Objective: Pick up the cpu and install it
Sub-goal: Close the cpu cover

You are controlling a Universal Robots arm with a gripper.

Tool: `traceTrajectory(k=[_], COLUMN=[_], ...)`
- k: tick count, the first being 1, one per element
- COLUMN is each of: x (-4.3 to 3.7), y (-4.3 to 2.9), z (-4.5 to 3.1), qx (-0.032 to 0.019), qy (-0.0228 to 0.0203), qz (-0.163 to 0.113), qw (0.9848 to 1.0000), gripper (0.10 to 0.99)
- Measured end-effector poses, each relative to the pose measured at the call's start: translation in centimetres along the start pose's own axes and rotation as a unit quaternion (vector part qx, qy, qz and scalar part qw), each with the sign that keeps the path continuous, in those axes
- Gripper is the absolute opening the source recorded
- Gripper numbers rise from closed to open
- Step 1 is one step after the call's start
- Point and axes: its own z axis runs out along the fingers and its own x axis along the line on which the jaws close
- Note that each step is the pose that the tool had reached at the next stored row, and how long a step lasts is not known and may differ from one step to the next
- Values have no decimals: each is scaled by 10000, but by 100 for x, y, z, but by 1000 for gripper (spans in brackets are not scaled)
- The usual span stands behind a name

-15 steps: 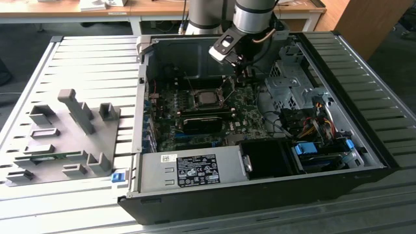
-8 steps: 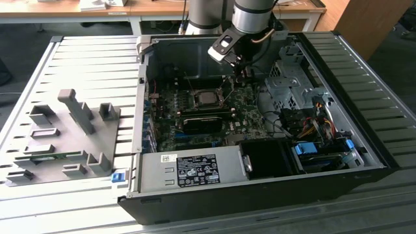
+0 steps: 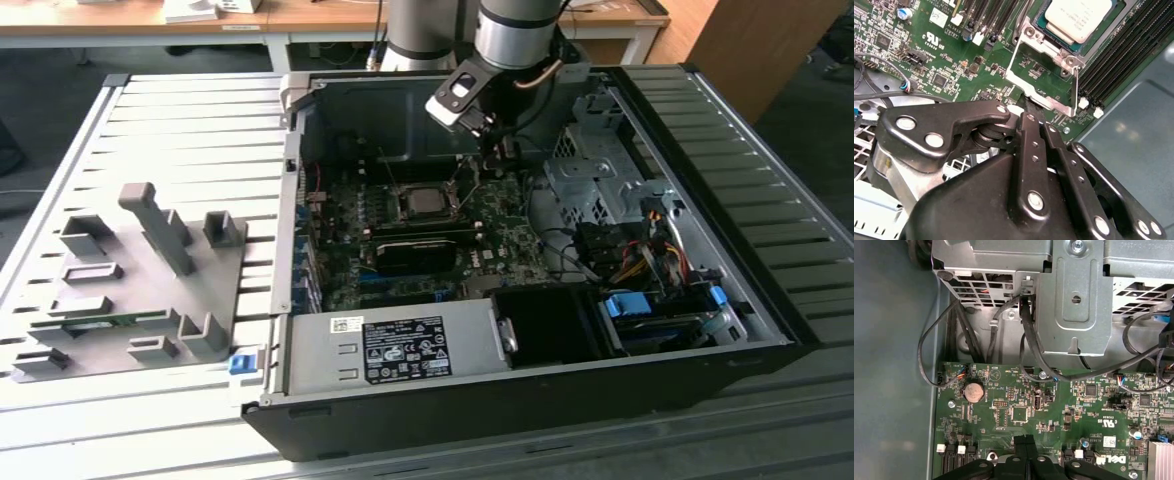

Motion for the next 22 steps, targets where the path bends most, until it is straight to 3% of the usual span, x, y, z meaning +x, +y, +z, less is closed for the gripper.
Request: traceTrajectory(k=[22], x=[1], y=[-54], z=[10], qx=[0], qy=[1], qz=[0], qw=[10000], gripper=[106])
